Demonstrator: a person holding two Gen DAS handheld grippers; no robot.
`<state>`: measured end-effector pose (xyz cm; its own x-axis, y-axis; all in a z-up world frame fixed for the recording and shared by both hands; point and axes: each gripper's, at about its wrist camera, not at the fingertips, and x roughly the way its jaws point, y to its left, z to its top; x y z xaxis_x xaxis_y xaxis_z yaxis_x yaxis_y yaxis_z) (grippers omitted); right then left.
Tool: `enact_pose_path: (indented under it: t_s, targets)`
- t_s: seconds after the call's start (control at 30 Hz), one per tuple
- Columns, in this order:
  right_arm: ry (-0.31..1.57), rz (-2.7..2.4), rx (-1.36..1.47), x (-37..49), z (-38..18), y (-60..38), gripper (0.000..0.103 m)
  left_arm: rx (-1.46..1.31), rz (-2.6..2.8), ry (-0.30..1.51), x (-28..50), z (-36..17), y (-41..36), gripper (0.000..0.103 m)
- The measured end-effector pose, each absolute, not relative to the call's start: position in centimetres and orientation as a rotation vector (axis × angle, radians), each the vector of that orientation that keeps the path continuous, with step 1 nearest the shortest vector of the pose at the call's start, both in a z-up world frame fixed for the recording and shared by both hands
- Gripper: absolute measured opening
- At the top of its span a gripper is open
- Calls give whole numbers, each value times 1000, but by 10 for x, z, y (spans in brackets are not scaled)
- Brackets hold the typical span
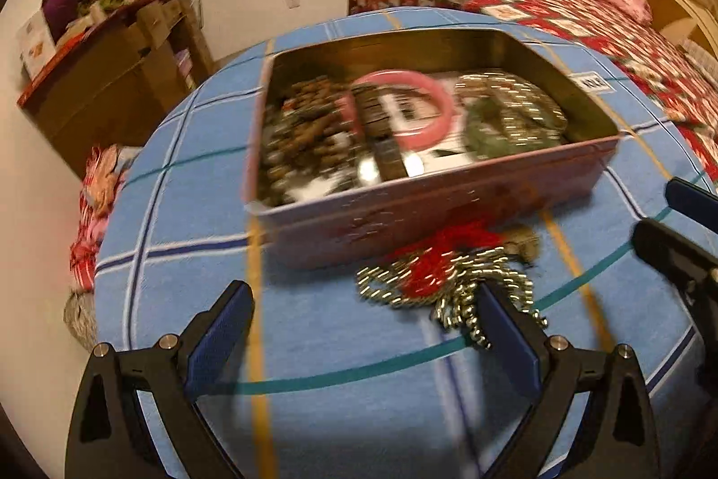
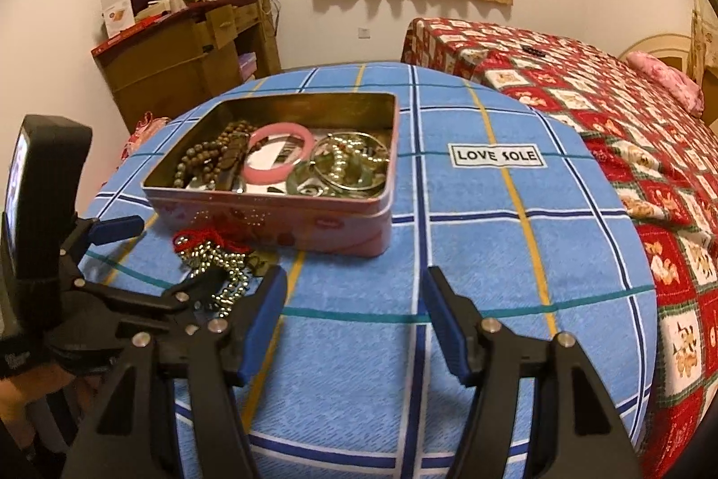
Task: Organize jewelry
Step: 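Move both tools to the gold bead chain with the red tassel, then grasp the gold bead chain with the left tool while the right tool grasps the red tassel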
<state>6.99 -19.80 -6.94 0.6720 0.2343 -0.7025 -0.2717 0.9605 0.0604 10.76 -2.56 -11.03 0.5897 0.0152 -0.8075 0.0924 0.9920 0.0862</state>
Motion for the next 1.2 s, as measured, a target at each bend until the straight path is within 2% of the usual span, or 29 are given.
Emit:
enact_pose_path:
  t_s: [0.13,0.37,0.4,0.43,0.5,0.57,0.6,0.63,0.8,0.97,1.0,1.1,1.2]
  targets:
    - [781,296,-63,68,-68,-193,65,96,-4,948,100,-110,7,99]
    - [791,360,-90,68,-69,-169,63,123,-56,913,90,-111,10,98]
    - [790,371,-101,68,-69,-163,57,119,-62,909,91,-111,11,91]
    - [799,382,-109,70,-70,-157,53,116,-74,901,91,-109,12,79]
    - [821,394,-114,75,-74,-150,47,107,-97,898,92,-107,13,65]
    - [843,407,-105,81,-77,-145,45,102,-129,903,93,-105,13,47]
    - [856,417,-97,83,-78,-142,45,98,-140,903,92,-104,14,35]
    - [868,426,-88,85,-79,-138,45,95,-157,904,92,-104,14,29]
    - [891,448,-58,91,-81,-125,45,74,-173,899,91,-104,16,21]
    - [926,420,-68,101,-90,-111,45,70,-177,892,92,-104,18,20]
    - [932,417,-62,102,-92,-109,42,69,-179,890,93,-105,19,20]
    - [935,401,-57,104,-92,-109,8,56,-188,884,92,-105,21,20]
    - [936,400,-35,103,-91,-115,6,47,-191,876,91,-105,22,19]
